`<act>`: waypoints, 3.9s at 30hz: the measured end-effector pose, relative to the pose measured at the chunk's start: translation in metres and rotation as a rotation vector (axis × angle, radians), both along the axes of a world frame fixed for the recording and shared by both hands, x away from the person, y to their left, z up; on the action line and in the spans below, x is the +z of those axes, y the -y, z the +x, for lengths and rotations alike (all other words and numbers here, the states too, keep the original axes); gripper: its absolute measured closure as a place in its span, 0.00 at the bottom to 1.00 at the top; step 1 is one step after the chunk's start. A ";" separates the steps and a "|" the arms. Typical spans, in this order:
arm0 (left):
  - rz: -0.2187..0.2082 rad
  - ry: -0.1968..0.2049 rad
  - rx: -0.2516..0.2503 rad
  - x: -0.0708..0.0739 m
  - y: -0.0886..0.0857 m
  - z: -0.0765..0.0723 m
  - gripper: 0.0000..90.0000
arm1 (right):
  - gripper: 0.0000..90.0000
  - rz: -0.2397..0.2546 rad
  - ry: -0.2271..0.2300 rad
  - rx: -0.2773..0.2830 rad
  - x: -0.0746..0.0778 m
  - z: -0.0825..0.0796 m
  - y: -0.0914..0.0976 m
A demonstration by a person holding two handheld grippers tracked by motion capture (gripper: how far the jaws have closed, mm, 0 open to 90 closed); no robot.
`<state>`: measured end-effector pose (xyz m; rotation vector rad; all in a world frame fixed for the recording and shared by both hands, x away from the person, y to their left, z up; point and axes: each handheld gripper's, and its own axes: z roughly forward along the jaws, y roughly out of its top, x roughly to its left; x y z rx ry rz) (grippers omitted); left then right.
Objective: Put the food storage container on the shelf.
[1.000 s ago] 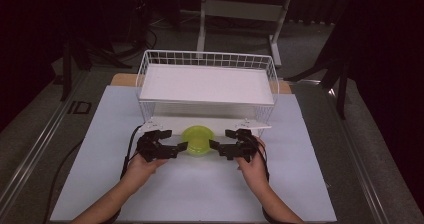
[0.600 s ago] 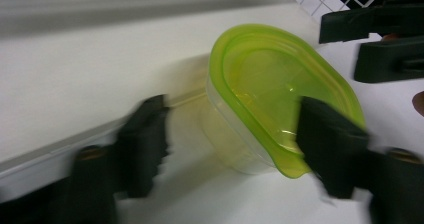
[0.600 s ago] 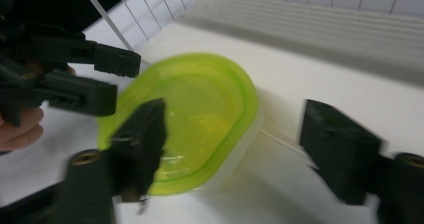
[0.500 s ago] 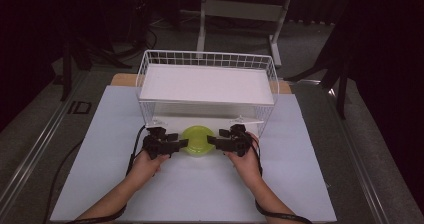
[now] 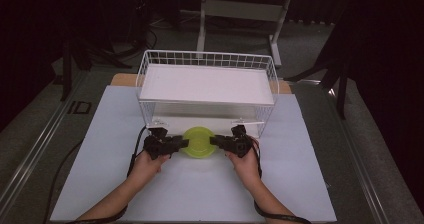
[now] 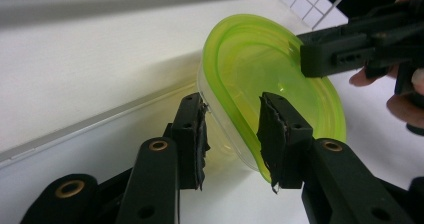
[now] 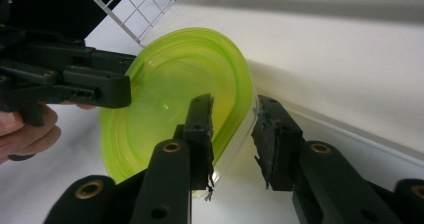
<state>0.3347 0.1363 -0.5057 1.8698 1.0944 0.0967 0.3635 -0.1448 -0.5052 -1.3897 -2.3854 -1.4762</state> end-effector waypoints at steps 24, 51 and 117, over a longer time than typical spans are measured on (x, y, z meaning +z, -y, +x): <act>0.001 0.073 0.024 0.019 0.005 -0.026 0.90 | 0.89 -0.027 0.073 0.010 0.026 -0.033 -0.001; 0.004 0.134 0.049 0.007 0.021 0.009 0.89 | 0.88 -0.044 0.090 -0.075 0.018 0.000 0.007; -0.037 0.217 0.139 0.008 0.019 0.026 0.55 | 0.61 -0.029 0.175 -0.229 0.010 0.024 0.006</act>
